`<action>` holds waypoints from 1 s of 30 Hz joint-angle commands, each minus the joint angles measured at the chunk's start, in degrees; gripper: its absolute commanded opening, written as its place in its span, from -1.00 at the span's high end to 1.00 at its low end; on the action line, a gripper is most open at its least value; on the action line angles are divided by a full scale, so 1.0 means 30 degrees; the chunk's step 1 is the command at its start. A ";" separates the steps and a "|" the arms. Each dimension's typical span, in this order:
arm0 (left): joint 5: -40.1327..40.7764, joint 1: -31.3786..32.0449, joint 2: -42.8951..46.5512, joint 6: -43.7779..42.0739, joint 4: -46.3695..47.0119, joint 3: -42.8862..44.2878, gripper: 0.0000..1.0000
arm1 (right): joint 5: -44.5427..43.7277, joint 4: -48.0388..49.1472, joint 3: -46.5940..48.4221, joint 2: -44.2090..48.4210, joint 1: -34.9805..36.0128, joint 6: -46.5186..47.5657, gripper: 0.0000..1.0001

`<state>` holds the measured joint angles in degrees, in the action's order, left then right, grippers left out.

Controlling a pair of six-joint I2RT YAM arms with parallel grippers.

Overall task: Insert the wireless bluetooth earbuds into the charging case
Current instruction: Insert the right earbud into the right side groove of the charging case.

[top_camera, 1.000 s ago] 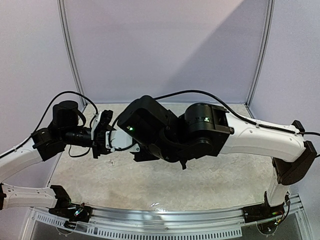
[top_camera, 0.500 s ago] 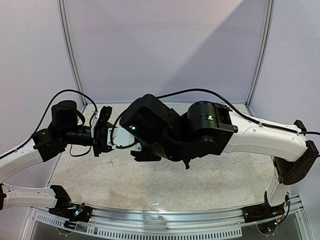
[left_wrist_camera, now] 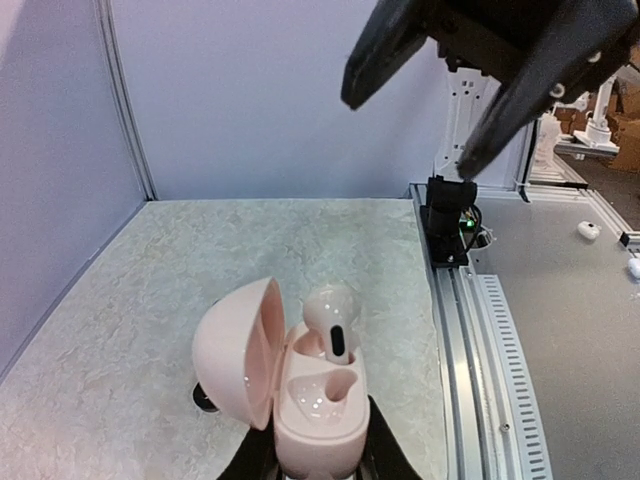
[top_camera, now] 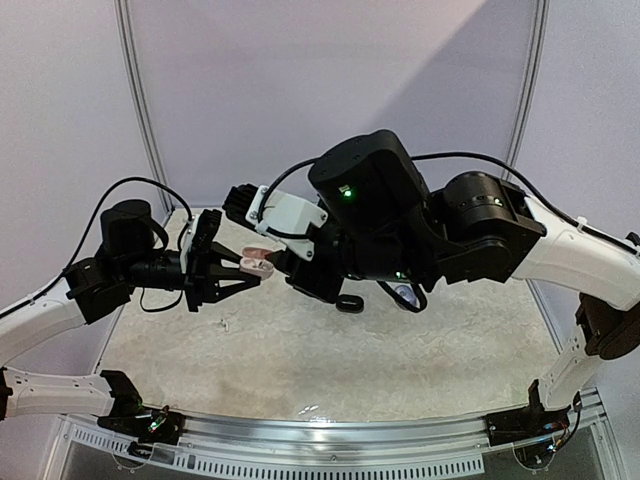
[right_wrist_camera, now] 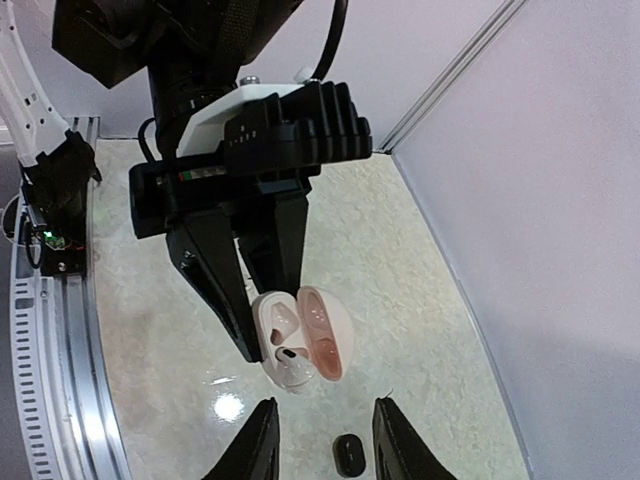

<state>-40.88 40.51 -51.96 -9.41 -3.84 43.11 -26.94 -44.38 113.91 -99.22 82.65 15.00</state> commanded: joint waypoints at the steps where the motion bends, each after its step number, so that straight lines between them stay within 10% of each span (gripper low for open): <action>1: -0.0229 0.0266 0.0272 -0.0090 0.0492 -0.0257 1.00 | 0.1835 0.0258 -0.0398 -0.0353 -0.0296 -0.2017 0.33; 30: -0.0578 0.0295 0.0320 -0.0145 0.0588 -0.0164 1.00 | 0.2421 -0.0257 -0.0326 -0.1387 -0.1560 -0.4339 0.52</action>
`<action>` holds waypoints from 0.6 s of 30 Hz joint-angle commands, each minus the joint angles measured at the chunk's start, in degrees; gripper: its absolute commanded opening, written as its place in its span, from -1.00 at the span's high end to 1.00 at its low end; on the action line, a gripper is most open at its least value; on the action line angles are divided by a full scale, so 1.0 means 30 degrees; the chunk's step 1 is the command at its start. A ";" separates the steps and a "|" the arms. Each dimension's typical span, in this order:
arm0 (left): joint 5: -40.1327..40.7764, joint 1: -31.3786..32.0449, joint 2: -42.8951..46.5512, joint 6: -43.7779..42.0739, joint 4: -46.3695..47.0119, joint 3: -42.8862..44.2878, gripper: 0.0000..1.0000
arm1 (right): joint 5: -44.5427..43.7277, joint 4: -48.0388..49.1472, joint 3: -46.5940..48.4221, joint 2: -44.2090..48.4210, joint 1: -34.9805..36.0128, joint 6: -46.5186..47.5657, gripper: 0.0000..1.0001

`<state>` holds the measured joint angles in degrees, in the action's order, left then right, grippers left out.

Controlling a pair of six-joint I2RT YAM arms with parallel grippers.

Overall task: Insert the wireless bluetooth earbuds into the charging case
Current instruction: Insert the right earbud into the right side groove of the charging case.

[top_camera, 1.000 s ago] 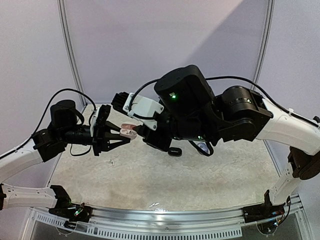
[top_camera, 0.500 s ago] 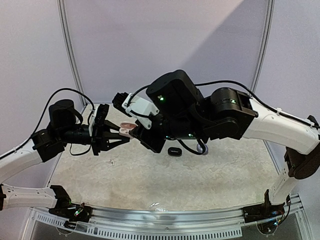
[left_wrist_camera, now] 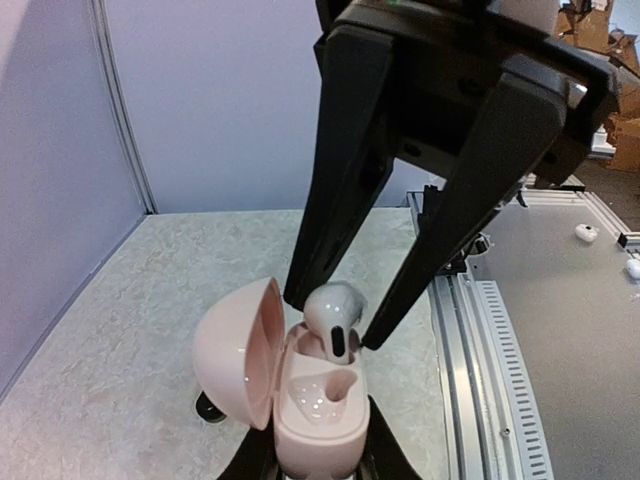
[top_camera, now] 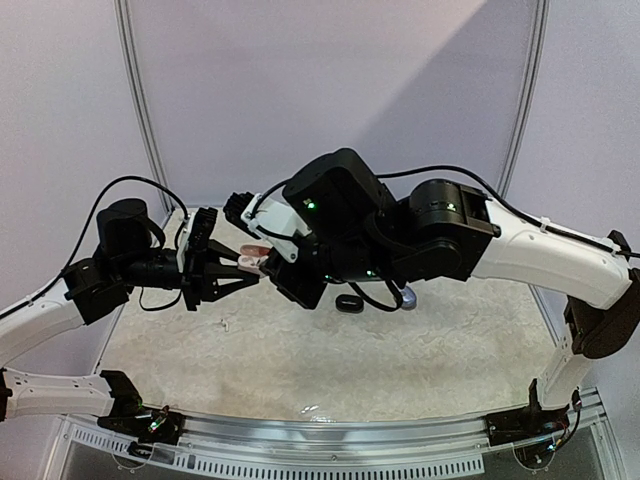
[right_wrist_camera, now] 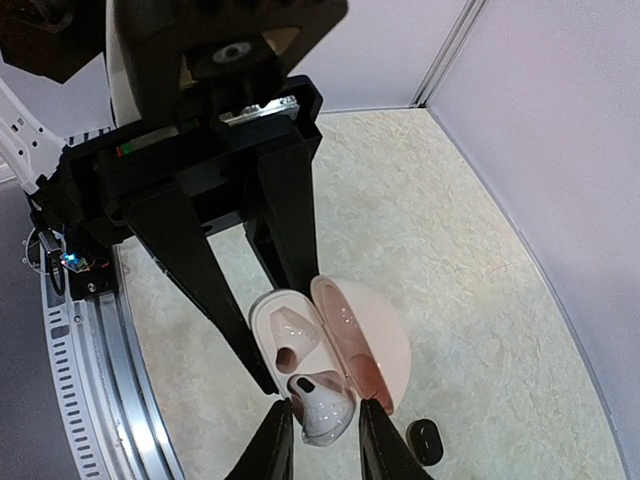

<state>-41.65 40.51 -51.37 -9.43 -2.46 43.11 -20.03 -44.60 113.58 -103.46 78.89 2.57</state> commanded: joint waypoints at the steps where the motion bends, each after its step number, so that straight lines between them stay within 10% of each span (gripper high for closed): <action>1: -0.0348 0.0295 0.0117 -0.0152 0.0118 -0.0162 1.00 | 0.0049 -0.0217 -0.0225 0.0055 -0.0340 -0.0200 0.49; 18: -0.0386 0.0295 0.0152 -0.0284 -0.0045 -0.0162 1.00 | 0.0540 -0.0373 -0.0512 0.0963 -0.0433 -0.0149 0.45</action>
<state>-41.82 40.51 -51.37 -9.76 -2.46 43.11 -18.72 -45.17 113.06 -103.07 78.28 2.39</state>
